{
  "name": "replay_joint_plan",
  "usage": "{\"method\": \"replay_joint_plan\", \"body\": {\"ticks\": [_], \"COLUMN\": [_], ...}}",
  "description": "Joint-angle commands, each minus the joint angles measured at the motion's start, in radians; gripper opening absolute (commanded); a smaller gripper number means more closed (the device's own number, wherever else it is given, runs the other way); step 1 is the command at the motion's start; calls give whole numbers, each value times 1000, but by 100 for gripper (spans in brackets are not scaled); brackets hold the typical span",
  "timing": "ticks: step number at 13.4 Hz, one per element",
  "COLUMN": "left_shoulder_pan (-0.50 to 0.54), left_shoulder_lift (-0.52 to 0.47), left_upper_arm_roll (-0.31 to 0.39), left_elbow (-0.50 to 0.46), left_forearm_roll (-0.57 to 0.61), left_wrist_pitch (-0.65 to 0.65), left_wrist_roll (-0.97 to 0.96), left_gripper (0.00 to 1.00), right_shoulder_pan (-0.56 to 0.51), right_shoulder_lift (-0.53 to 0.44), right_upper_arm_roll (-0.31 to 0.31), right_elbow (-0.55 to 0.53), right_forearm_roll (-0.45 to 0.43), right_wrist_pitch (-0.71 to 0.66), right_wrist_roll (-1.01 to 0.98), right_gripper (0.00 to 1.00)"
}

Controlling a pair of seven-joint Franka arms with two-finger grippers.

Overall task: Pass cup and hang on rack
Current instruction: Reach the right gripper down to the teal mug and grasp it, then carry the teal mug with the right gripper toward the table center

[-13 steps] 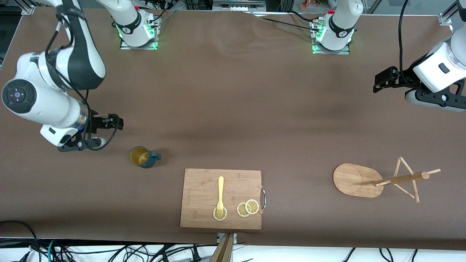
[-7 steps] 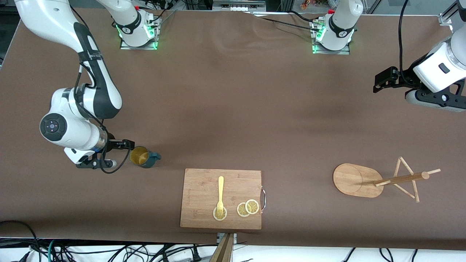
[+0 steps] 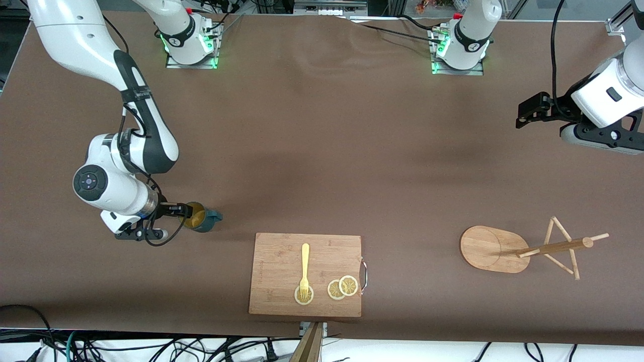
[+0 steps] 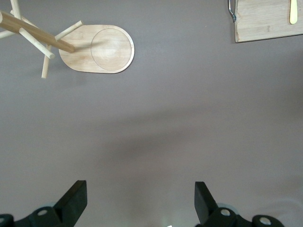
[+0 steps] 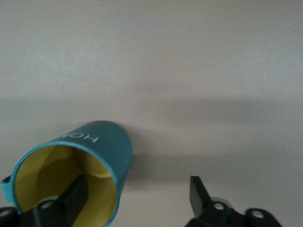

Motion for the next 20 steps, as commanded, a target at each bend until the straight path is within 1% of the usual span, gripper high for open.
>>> {"method": "replay_joint_plan", "body": {"ticks": [1, 2, 3, 5, 7, 8, 10, 12, 13, 15, 17, 20], "left_shoulder_pan": [1, 1, 1, 1, 1, 1, 1, 1, 1, 1, 1, 1], "left_shoulder_lift": [12, 12, 12, 12, 12, 12, 12, 12, 12, 12, 12, 12], "left_upper_arm_roll": [-1, -1, -1, -1, -1, -1, -1, -1, 0, 0, -1, 0], "left_elbow": [30, 30, 30, 30, 30, 30, 30, 30, 30, 30, 30, 30], "left_forearm_roll": [15, 15, 15, 15, 15, 15, 15, 15, 15, 13, 15, 15], "left_wrist_pitch": [-11, -11, -11, -11, -11, -11, -11, -11, -10, -11, -11, -11], "left_wrist_roll": [-10, -12, -10, -10, -10, -10, -10, -10, -10, -12, -10, -10], "left_gripper": [100, 100, 100, 100, 100, 100, 100, 100, 100, 100, 100, 100], "right_shoulder_pan": [0, 1, 4, 23, 70, 85, 128, 212, 272, 381, 493, 602], "right_shoulder_lift": [17, 17, 17, 17, 17, 16, 13, 17, 22, 65, 132, 229], "right_upper_arm_roll": [12, 13, 19, 32, 35, 36, 93, 96, 96, 95, 85, 82], "right_elbow": [13, 13, 12, 15, 33, 38, 77, 100, 122, 197, 270, 399], "right_forearm_roll": [19, 19, 17, 17, 19, 39, 97, 94, 90, 79, 56, 19], "right_wrist_pitch": [19, 17, 16, 16, 9, 8, -1, -7, -7, -9, -7, -32], "right_wrist_roll": [6, 19, 44, 58, 79, 114, 173, 281, 335, 468, 583, 740], "right_gripper": [47, 14, 0, 0, 0, 0, 0, 0, 0, 0, 0, 0]}}
